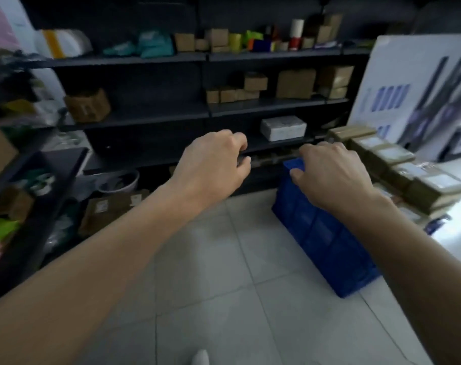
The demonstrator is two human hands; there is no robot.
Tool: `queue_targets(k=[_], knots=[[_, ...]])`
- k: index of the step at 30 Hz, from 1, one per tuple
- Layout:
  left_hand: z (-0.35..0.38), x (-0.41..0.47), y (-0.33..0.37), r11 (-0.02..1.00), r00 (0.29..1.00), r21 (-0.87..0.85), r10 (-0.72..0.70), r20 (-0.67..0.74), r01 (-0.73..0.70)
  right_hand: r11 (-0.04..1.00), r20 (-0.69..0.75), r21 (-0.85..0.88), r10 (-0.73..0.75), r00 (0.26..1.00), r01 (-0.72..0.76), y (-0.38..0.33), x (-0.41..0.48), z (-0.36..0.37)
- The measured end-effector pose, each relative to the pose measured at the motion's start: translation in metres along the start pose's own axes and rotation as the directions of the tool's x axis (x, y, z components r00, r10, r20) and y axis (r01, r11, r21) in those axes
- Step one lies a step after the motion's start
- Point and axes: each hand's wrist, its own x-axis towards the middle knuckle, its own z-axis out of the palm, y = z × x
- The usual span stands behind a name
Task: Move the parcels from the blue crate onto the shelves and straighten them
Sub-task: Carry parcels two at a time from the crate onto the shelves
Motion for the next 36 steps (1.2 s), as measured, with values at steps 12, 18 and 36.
queue_targets(k=[12,18,36], knots=[[0.170,0.208,-0.011,0.910,0.930,-0.334,0.317,0.185,-0.244,0.823,0.097,-0.083,0.567,0.818,-0.561,0.140,0.094,0.089],[0.257,0.268,0.048,0.825,0.845,-0.496,0.452,0.287,-0.272,0.663,0.076,-0.127,0.748,0.659,-0.738,0.213,0.087,0.121],[0.563,0.402,0.182,0.812,0.502,-0.432,0.203,0.840,0.394,0.009,0.443,0.377,0.876,0.189,-0.926,0.473,0.077,0.316]])
